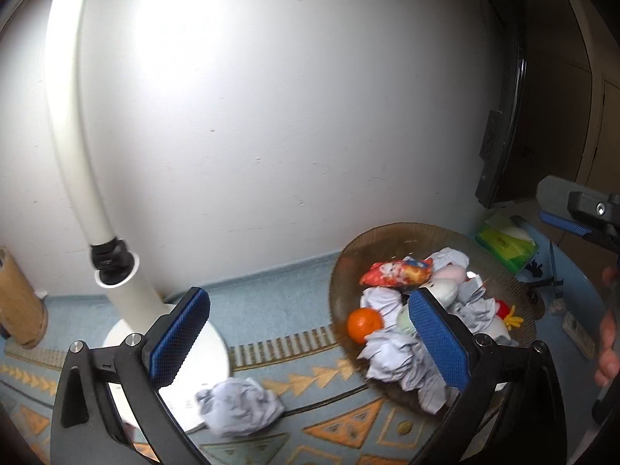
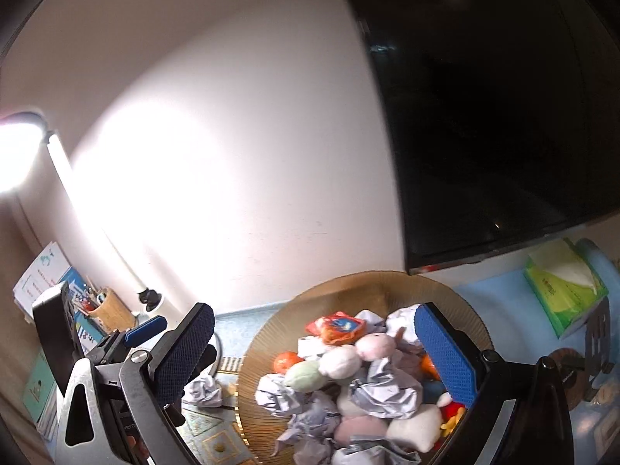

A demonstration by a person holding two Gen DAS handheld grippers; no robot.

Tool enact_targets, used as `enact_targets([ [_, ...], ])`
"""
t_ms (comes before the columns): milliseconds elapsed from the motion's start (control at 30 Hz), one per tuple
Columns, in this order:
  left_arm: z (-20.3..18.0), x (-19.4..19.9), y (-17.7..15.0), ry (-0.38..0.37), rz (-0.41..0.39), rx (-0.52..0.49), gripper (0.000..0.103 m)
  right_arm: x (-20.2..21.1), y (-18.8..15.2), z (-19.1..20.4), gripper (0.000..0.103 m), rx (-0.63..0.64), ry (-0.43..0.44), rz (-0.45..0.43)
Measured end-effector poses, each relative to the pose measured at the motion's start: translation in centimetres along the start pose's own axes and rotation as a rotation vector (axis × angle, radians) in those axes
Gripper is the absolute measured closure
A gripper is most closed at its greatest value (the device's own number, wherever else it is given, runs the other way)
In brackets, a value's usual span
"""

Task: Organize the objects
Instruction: 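Move both tools back over the pink snack box and last paper ball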

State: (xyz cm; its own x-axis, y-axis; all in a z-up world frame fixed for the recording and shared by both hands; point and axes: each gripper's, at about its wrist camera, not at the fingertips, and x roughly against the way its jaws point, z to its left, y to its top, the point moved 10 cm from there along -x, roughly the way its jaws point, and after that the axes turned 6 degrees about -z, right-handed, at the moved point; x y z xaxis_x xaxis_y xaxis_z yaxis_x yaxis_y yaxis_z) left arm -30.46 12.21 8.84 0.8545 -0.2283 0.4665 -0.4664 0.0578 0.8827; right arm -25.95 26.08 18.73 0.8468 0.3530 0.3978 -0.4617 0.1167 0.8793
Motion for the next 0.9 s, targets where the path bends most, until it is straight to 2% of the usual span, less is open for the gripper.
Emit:
enact_targets([
  [100, 5.2, 2.4, -1.4, 0.122, 0.006, -0.023, 0.0, 0.6, -0.4, 5.2, 0.0, 0.065, 0.074, -0.008],
  [167, 8.6, 3.6, -2.6, 0.176, 0.019, 0.004, 0.0, 0.1, -1.3, 9.2, 0.0, 0.116, 0.116, -0.001],
  [267, 13.4, 4.7, -4.6, 0.23, 0.054, 0.069, 0.0, -2.0, -4.6, 14.3, 0.0, 0.199, 0.154, 0.082],
  [367, 16.5, 4.9, -6.9, 0.262, 0.079, 0.091, 0.0, -5.4, -8.9, 17.3, 0.0, 0.256, 0.143, 0.163],
  [467, 18.9, 4.3, -10.2, 0.283, 0.138, 0.1, 0.0, -8.7, -13.9, 18.1, 0.0, 0.293, 0.093, 0.249],
  [600, 19.6, 3.1, -12.9, 0.247, 0.176, 0.131, 0.001, -12.0, -18.7, 17.7, 0.0, 0.321, 0.028, 0.298],
  [700, 20.4, 2.0, -14.3, 0.276, 0.222, 0.125, 0.001, -13.7, -20.1, 17.1, 0.0, 0.336, -0.004, 0.295],
  [800, 21.3, 1.6, -15.2, 0.264, 0.277, 0.175, 0.001, -14.8, -20.7, 15.6, 0.0, 0.358, -0.059, 0.303],
  [867, 22.0, 1.3, -15.9, 0.28, 0.306, 0.208, 0.001, -15.7, -21.1, 14.6, 0.0, 0.356, -0.077, 0.319],
  [900, 22.1, 1.3, -15.9, 0.287, 0.306, 0.207, 0.001, -16.3, -21.5, 14.0, 0.0, 0.331, -0.081, 0.357],
])
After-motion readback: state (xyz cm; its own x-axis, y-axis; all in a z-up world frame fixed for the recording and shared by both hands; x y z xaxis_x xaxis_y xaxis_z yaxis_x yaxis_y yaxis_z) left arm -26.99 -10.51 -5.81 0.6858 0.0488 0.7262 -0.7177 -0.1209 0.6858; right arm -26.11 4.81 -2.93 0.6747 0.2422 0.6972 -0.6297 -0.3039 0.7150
